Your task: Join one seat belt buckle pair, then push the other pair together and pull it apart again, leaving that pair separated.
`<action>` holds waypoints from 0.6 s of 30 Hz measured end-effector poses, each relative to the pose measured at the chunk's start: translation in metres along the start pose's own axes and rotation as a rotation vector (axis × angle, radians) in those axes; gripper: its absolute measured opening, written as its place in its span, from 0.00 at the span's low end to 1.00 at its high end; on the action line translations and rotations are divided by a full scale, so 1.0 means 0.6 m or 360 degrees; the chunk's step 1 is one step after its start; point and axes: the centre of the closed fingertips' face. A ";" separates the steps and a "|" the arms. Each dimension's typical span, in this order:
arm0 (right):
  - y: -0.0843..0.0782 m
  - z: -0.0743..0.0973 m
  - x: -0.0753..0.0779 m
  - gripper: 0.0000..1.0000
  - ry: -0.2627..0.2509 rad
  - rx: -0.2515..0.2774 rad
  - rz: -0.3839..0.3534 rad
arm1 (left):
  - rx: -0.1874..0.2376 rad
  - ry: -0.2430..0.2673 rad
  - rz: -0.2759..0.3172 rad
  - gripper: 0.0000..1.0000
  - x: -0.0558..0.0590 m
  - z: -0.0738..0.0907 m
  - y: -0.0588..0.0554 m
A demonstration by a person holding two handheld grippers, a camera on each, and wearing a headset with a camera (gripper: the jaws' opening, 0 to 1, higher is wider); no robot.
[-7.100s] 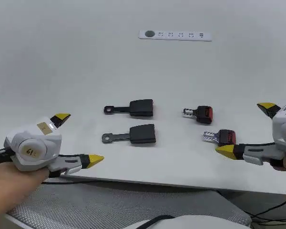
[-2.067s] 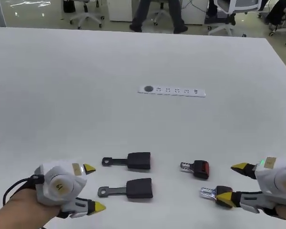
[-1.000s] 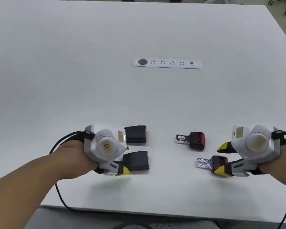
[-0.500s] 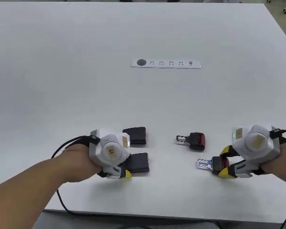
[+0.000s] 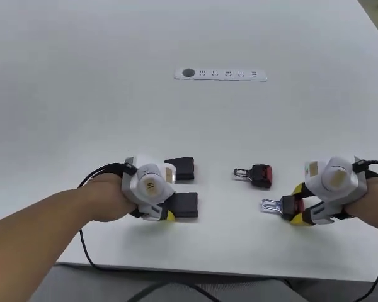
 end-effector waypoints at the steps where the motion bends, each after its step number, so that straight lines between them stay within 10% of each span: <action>1: 0.000 0.000 0.000 0.33 0.0002 0.0000 0.0000 | 0.0001 -0.0006 -0.0002 0.33 0.000 0.000 0.000; 18: 0.005 -0.008 0.002 0.33 0.0000 -0.0026 -0.0017 | -0.0022 -0.0087 -0.0002 0.32 0.002 -0.001 0.000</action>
Point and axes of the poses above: the centre of the closed fingertips' face, and the gripper's own axes: z roughly backward along the fingers, x roughly to its right, y roughly out of its top, and after that the axes turned 14 degrees about y, right-handed
